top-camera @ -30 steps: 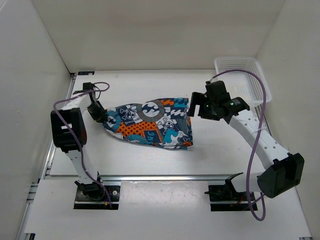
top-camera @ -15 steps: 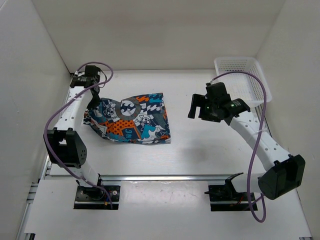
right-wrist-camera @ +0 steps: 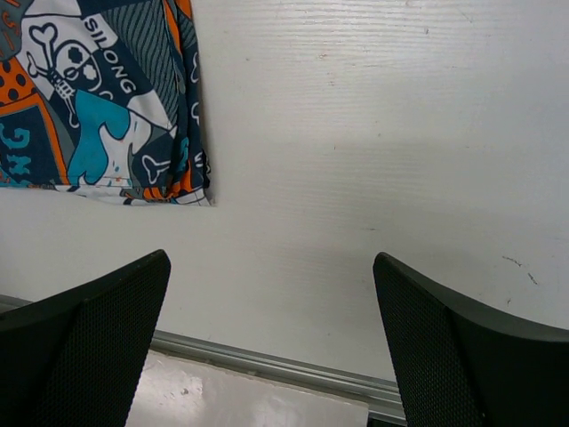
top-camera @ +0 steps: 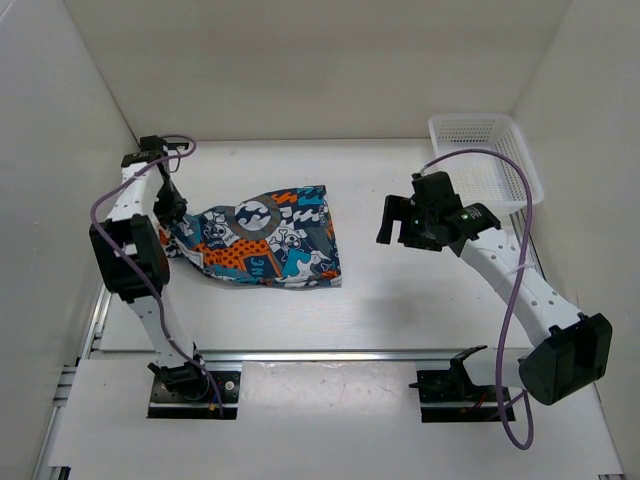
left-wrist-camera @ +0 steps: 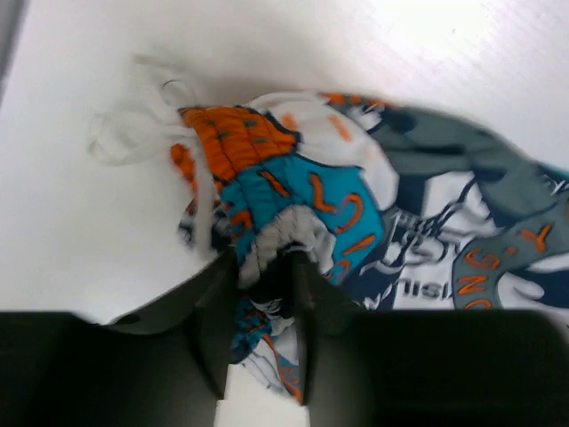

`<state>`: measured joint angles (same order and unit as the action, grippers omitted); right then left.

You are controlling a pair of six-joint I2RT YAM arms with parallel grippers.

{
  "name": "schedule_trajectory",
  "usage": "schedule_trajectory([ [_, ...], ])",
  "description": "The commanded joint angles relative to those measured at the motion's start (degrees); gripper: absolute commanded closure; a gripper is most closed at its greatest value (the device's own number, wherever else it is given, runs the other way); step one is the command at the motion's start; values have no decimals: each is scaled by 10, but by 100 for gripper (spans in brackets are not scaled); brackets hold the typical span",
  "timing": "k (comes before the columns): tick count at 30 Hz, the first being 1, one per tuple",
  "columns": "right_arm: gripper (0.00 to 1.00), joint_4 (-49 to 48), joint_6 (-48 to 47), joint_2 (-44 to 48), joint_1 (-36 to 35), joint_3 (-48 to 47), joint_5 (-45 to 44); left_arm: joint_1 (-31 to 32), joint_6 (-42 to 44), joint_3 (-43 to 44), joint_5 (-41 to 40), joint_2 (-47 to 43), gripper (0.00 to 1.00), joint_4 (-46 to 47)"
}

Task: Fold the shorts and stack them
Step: Fold the shorts

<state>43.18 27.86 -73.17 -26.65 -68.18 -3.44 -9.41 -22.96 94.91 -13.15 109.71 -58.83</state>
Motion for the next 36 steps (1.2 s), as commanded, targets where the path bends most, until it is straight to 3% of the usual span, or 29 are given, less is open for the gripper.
schedule_trajectory([
  [1, 0, -16, -8, 17, -2, 11, 5, -9, 42, 67, 105, 52, 57, 35],
  [4, 0, -16, -13, 17, -2, 16, -1, -28, 49, 83, 131, 74, 8, 16],
  [5, 0, -21, -13, 17, -2, 16, -1, -37, 49, 77, 137, 74, 0, 16],
  [12, 0, -32, -18, -7, -2, 22, 17, -99, 49, 27, 209, -23, 0, 42],
  [14, 0, -38, -18, -12, 3, 22, 22, -118, 44, -1, 218, -80, 15, 56],
  [18, 0, -43, -24, -28, 3, 22, 42, -139, 38, -39, 230, -117, 18, 63],
  [20, 0, -49, -29, -28, 3, 22, 42, -161, 19, -67, 225, -117, 31, 63],
  [21, 0, -49, -29, -33, 3, 22, 42, -167, 11, -80, 225, -117, 46, 63],
  [23, 0, -49, -29, -33, 3, 22, 42, -184, -5, -111, 239, -122, 58, 73],
  [24, 0, -49, -29, -33, 3, 22, 48, -185, -21, -152, 249, -132, 59, 83],
  [26, 0, -49, -29, -33, 3, 22, 48, -193, -35, -192, 288, -144, 56, 121],
  [28, 0, -49, -34, -28, 3, 22, 53, -202, -46, -240, 329, -150, 35, 146],
  [29, 0, -49, -34, -28, 3, 22, 53, -202, -46, -249, 338, -150, 15, 159],
  [30, 0, -49, -34, -28, 3, 22, 53, -202, -46, -261, 347, -150, 8, 165],
  [36, 0, -49, -34, -28, 3, 22, 53, -207, -41, -278, 340, -100, 4, 197],
])
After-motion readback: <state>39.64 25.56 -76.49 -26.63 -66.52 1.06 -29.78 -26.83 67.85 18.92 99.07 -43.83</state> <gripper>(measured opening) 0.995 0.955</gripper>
